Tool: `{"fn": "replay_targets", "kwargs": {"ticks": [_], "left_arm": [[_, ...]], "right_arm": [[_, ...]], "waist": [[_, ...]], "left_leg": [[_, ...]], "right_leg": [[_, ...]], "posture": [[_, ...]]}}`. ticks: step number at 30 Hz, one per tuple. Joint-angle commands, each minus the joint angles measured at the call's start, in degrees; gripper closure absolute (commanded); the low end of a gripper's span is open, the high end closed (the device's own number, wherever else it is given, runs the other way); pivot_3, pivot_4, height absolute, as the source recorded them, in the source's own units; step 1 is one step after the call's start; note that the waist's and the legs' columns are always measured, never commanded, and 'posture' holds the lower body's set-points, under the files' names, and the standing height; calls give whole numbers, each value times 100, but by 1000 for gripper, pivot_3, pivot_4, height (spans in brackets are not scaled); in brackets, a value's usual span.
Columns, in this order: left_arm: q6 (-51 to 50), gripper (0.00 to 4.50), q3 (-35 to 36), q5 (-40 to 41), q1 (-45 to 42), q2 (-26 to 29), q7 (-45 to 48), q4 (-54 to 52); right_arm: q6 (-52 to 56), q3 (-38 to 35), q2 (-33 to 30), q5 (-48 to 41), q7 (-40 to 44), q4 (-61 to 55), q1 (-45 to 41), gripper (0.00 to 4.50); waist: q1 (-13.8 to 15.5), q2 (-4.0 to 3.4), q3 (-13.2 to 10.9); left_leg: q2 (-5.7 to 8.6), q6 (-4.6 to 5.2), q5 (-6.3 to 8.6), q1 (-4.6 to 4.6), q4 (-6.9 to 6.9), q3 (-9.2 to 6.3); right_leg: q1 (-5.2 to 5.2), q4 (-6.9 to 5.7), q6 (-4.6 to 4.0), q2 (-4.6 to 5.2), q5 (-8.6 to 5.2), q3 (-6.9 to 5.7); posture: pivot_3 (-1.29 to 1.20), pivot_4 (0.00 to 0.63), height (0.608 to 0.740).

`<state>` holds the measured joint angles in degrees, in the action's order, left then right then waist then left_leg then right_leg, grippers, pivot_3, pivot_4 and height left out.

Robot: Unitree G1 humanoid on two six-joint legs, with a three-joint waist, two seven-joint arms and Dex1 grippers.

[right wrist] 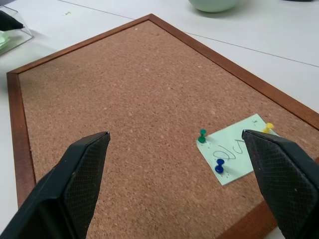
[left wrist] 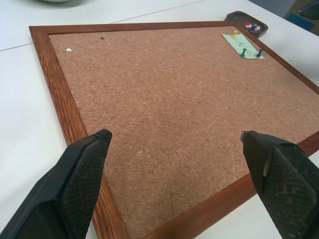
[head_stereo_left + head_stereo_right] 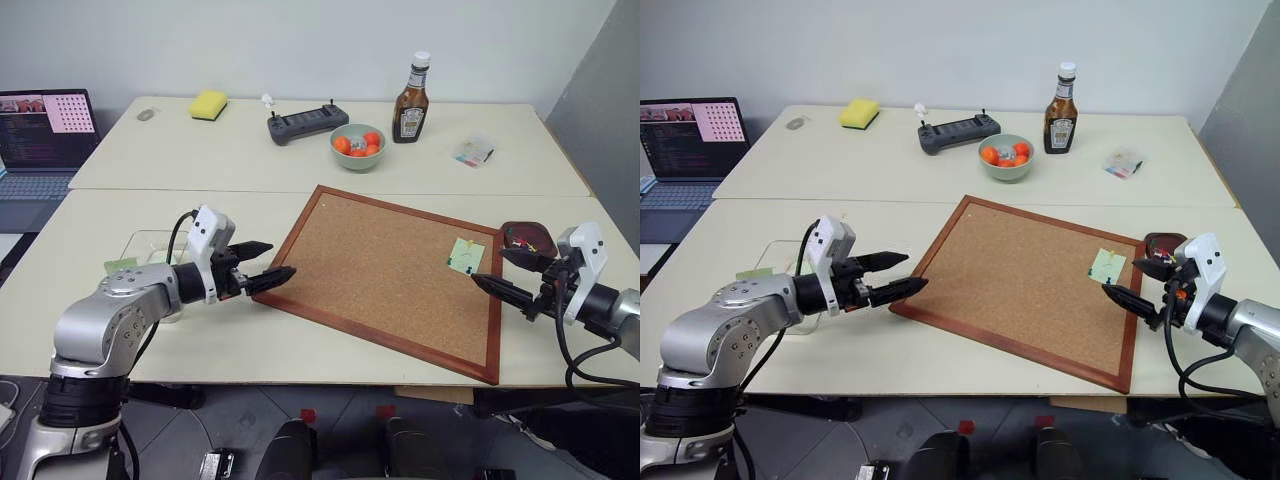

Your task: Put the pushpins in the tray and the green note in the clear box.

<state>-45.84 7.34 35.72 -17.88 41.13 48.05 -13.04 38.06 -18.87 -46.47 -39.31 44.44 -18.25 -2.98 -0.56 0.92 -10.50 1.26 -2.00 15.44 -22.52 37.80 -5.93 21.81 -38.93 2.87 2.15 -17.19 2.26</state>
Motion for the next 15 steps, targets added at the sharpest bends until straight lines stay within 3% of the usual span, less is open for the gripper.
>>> {"fn": "replay_targets", "kwargs": {"ticks": [1, 15], "left_arm": [[141, 52, 235, 33, -8, 134, 48, -162], [-115, 52, 239, 378, -391, 158, 425, 102]], "right_arm": [[-89, -57, -7, 34, 34, -173, 24, 0], [-146, -240, -69, 99, 114, -135, 213, 0]], "waist": [[1, 0, 0], [-2, 0, 0]], "left_leg": [[0, 0, 0, 0, 0, 0], [1, 0, 0, 1, 0, 4]], "right_leg": [[0, 0, 0, 0, 0, 0], [0, 0, 0, 0, 0, 1]], "posture": [[0, 150, 740], [0, 150, 740]]}}
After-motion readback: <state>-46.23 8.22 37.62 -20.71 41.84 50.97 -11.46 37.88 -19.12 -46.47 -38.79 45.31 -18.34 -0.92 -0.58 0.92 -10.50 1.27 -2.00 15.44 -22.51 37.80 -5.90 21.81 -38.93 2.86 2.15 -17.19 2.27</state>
